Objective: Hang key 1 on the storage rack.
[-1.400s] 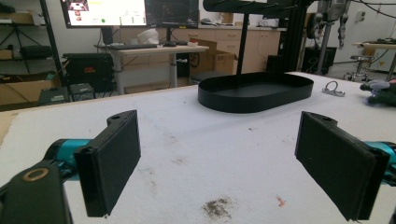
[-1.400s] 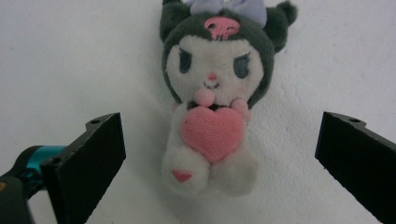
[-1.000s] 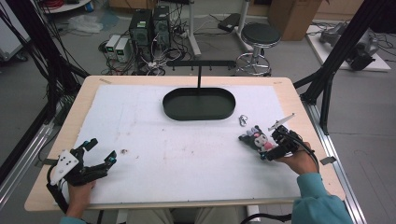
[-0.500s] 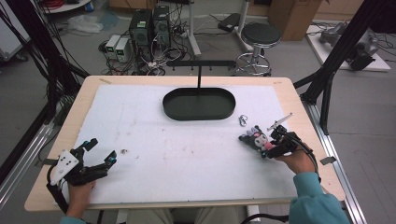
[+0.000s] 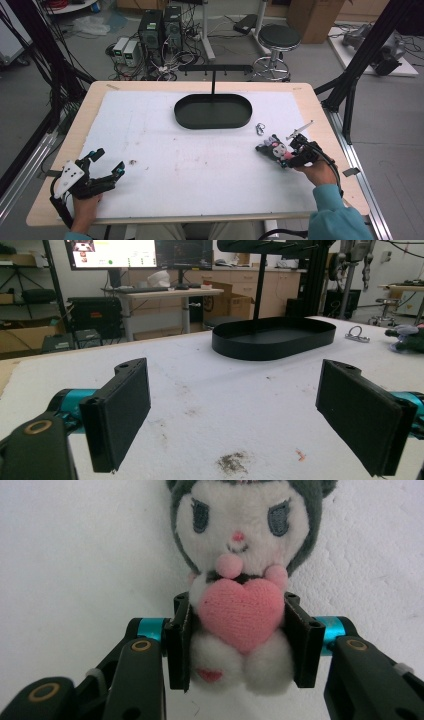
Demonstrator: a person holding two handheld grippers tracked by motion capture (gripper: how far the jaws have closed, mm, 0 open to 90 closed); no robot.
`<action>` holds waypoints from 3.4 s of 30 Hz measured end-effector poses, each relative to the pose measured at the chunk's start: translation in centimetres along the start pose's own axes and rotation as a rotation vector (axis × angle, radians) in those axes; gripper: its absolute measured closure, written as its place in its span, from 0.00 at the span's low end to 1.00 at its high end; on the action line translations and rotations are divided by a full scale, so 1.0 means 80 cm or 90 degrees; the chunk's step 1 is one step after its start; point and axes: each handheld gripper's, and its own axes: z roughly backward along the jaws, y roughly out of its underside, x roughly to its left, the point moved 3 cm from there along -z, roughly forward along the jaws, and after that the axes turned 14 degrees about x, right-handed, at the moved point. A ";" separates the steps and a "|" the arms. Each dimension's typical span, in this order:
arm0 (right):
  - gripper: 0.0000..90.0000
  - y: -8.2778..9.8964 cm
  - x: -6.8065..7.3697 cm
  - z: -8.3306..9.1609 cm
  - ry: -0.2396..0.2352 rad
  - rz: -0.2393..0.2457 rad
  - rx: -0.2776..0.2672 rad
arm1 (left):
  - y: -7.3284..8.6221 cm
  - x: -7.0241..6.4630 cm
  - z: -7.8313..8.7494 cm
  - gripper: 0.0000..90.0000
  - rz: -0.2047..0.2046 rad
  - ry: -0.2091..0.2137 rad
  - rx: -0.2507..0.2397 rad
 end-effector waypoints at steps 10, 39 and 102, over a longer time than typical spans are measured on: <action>0.61 -0.002 0.006 0.013 -0.005 0.029 -0.064 | 0.000 0.000 0.000 0.16 0.001 0.000 -0.001; 0.61 -0.075 0.041 0.080 -0.057 0.087 -0.297 | 0.000 0.000 0.000 0.16 0.001 0.000 -0.001; 0.61 -0.183 -0.006 0.152 -0.002 -0.003 -0.332 | 0.000 0.000 0.000 0.16 0.002 0.000 -0.002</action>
